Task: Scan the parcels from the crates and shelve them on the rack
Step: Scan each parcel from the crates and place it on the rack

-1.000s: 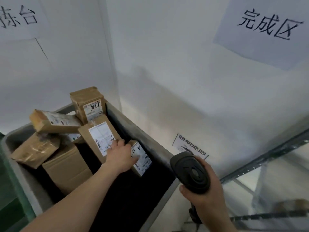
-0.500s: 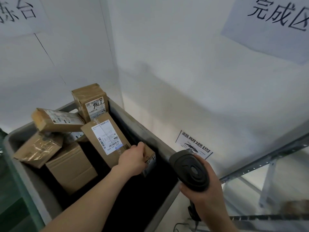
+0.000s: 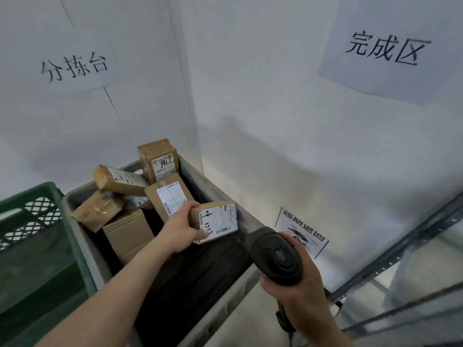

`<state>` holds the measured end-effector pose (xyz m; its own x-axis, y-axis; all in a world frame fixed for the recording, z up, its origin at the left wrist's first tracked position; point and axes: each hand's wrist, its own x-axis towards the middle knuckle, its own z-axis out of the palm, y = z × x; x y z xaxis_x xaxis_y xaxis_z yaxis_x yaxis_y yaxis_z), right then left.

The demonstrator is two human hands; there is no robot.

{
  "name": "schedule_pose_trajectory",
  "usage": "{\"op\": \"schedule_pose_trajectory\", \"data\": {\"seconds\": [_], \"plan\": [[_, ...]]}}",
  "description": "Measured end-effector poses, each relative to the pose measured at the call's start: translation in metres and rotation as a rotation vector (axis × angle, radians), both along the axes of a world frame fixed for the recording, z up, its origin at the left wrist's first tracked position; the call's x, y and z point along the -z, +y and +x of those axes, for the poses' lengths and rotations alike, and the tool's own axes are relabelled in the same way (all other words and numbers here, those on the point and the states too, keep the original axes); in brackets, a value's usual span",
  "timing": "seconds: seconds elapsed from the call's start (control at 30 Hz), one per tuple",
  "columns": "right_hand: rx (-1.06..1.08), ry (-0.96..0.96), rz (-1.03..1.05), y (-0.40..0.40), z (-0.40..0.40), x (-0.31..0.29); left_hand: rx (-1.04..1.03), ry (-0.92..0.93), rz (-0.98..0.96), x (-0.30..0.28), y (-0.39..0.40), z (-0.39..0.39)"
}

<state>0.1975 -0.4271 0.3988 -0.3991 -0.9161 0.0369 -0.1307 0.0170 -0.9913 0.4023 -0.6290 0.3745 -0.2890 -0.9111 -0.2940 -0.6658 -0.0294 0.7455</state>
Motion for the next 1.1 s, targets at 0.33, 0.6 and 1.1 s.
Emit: {"op": "schedule_pose_trajectory", "data": {"seconds": [0.33, 0.6, 1.1], "plan": [[-0.2, -0.017, -0.039, 0.042, 0.016, -0.013, -0.226, 0.449, -0.106, -0.062, 0.072, 0.031], [-0.168, 0.033, -0.113, 0.075, 0.036, -0.023, -0.175, 0.391, -0.18, -0.082, 0.113, 0.056], [0.093, 0.044, -0.134, 0.183, 0.116, -0.021, -0.178, 0.645, -0.02, -0.076, 0.202, 0.107]]}}
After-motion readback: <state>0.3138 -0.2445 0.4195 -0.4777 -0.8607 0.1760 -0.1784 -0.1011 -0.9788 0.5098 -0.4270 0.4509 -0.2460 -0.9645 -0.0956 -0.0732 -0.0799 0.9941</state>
